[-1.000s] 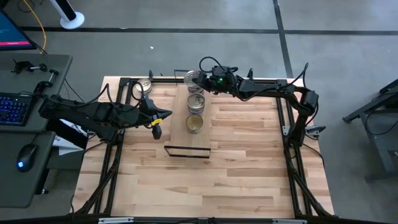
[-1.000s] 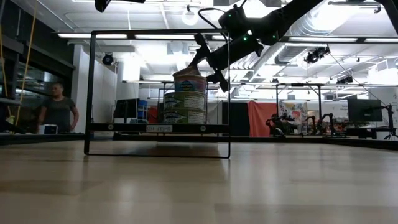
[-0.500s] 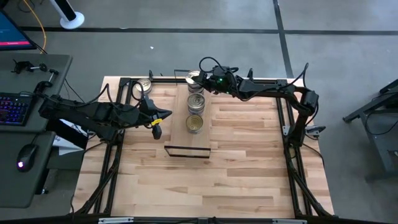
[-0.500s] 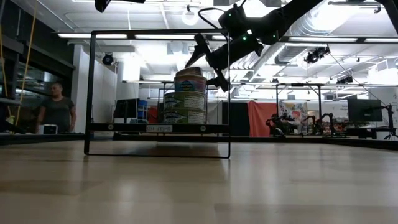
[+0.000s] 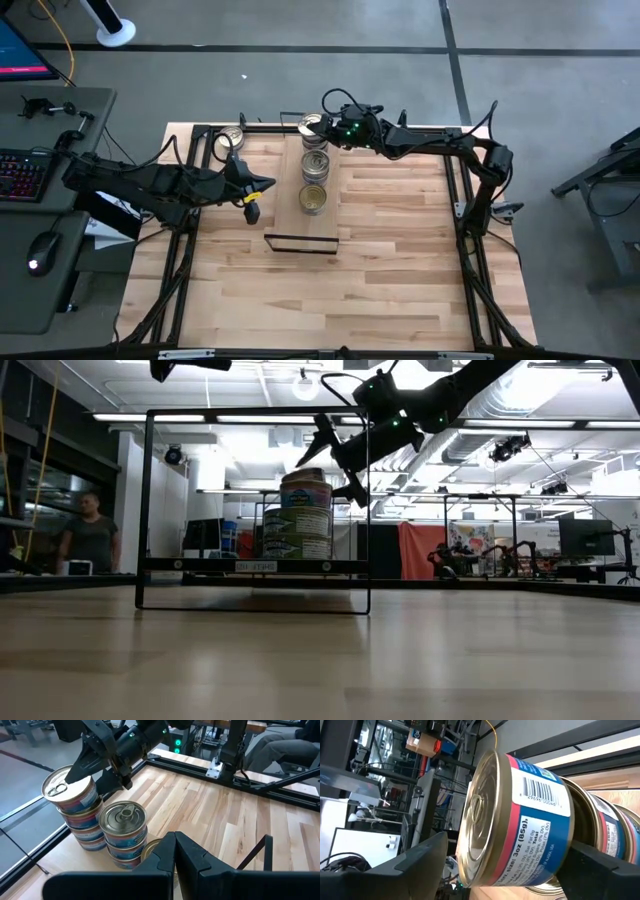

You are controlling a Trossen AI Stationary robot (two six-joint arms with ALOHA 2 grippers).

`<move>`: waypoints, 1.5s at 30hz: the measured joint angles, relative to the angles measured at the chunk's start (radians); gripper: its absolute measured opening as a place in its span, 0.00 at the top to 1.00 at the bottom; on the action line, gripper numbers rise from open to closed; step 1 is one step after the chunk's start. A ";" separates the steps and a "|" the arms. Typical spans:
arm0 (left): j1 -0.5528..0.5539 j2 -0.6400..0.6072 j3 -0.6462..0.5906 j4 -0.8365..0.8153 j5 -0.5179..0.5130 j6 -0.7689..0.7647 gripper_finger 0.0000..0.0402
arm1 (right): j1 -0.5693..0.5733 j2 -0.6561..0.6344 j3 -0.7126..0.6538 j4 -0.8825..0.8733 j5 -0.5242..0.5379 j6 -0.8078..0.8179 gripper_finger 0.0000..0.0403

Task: Stack canned seafood by type on shelf
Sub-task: Stack the blue pink tuna can on top of the other blue pink tuna cans on the shelf

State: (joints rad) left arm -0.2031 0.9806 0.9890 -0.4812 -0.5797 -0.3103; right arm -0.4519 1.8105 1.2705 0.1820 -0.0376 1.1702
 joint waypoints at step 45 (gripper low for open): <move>0.000 0.000 0.000 -0.001 0.001 -0.001 1.00 | -0.032 -0.064 0.132 -0.357 0.107 -0.076 0.20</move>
State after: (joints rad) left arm -0.2035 0.9802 0.9890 -0.4823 -0.5789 -0.3111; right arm -0.4839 1.7462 1.4021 -0.1754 0.0696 1.0943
